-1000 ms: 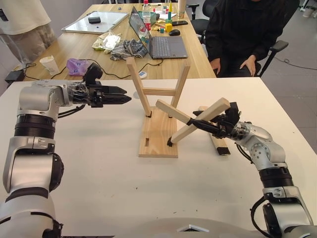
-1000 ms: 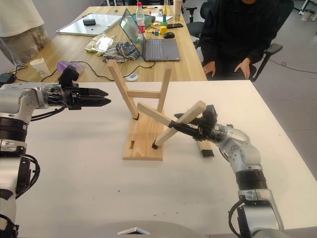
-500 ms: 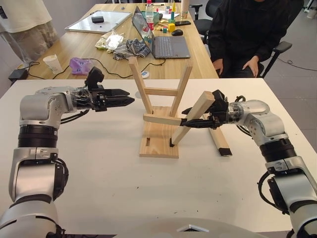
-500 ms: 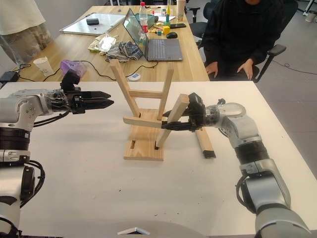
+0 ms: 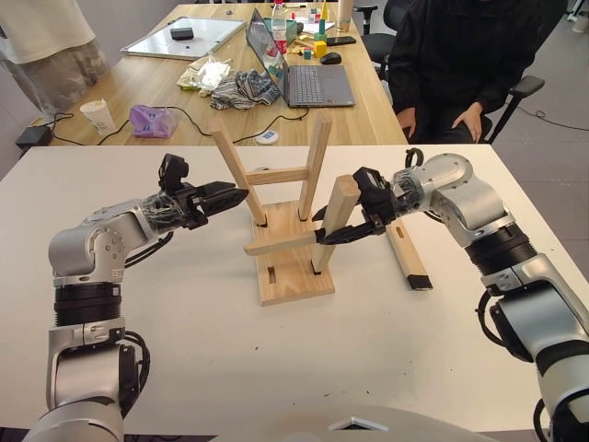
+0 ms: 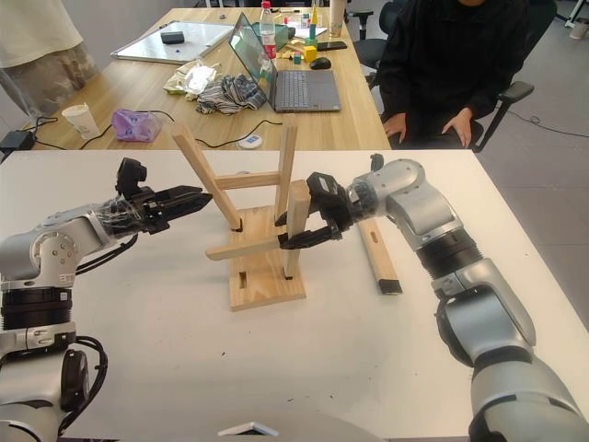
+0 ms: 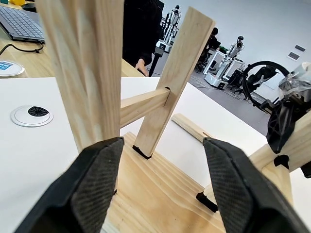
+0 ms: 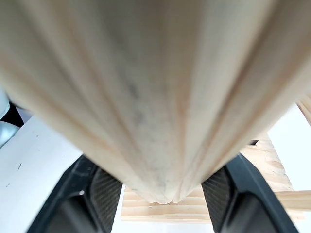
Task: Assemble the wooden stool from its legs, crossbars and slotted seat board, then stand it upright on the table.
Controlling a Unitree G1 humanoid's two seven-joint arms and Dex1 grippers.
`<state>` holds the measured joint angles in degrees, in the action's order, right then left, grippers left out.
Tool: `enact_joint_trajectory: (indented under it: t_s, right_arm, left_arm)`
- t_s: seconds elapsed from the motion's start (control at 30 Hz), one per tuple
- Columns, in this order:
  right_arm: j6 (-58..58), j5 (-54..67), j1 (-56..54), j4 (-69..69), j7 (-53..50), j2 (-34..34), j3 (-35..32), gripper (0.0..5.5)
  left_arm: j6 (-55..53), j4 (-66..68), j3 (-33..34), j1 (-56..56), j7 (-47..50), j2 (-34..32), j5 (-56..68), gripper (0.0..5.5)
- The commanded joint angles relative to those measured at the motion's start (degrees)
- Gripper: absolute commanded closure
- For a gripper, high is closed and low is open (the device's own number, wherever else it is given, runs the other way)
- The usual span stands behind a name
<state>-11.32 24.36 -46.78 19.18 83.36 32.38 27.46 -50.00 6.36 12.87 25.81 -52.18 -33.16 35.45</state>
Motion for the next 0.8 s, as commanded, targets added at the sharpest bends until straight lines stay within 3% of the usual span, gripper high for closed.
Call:
enact_joint_trajectory:
  t_s: [0.03, 0.33, 0.57, 0.67, 0.8]
  right_arm:
    - [-1.57, -16.28, 14.76, 5.77, -2.30, 3.32, 13.07, 3.44]
    - [-2.18, -24.23, 11.83, 26.39, -0.32, -1.49, 21.97, 3.44]
    - [1.21, -27.28, 14.67, 30.92, -1.16, -0.86, 26.47, 3.44]
    - [2.46, -26.61, 15.97, 31.15, -3.01, -0.07, 26.19, 3.44]
    - [0.99, -19.91, 14.78, 26.89, -6.02, 0.34, 19.18, 3.44]
  left_arm:
    - [0.73, -2.68, 2.59, -2.71, 3.79, 1.74, 1.26, 2.52]
    - [2.42, -6.15, 4.99, -6.51, 8.93, 6.06, 3.65, 2.52]
    - [3.10, -6.55, 5.67, -6.60, 10.96, 7.68, 4.28, 2.52]
    - [3.97, -5.48, 6.10, -6.03, 11.01, 7.38, 4.10, 2.52]
    - [4.99, -4.68, 6.77, -6.07, 11.40, 7.12, 4.03, 2.52]
